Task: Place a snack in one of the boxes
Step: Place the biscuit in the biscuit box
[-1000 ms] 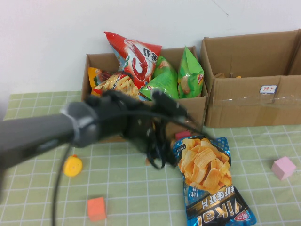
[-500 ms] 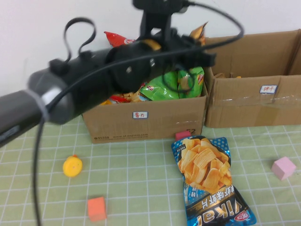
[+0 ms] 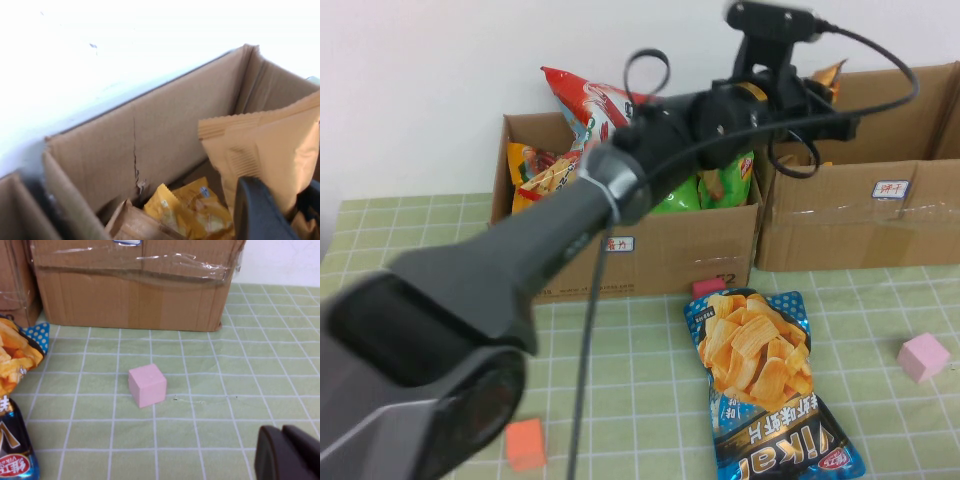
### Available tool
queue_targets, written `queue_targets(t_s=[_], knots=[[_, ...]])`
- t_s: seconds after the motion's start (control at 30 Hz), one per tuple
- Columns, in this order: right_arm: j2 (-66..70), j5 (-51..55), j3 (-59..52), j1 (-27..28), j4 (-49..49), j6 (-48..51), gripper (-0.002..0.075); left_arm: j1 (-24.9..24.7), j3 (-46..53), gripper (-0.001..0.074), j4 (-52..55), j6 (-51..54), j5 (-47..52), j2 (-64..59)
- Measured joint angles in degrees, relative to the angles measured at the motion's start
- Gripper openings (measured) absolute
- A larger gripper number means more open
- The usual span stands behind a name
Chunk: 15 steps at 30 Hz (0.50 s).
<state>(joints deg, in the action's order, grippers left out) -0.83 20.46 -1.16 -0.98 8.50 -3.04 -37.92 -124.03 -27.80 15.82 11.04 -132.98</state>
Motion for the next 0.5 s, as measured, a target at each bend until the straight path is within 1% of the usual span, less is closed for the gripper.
queue_targets(t_s=[0.07,0.23,0.3,0.4,0.5], knots=[[0.0,0.0,0.0,0.0,0.0,0.0,-0.0002,0.0,-3.9,0.0192,0.0,0.0,0.6,-3.4],[0.0,0.0,0.0,0.0,0.0,0.0,-0.0002,0.0,-10.2,0.0442,-0.1,0.0,1.3,-9.4],[0.0,0.0,0.0,0.0,0.0,0.0,-0.0002,0.2,-10.9,0.05,-0.1,0.0,2.3,-10.0],[0.0,0.0,0.0,0.0,0.0,0.0,-0.0002,1.0,-12.3,0.0536,-0.1,0.0,7.0,-9.7],[0.0,0.0,0.0,0.0,0.0,0.0,-0.0002,2.4,-13.9,0.0531,0.5,0.1,19.1,-7.4]])
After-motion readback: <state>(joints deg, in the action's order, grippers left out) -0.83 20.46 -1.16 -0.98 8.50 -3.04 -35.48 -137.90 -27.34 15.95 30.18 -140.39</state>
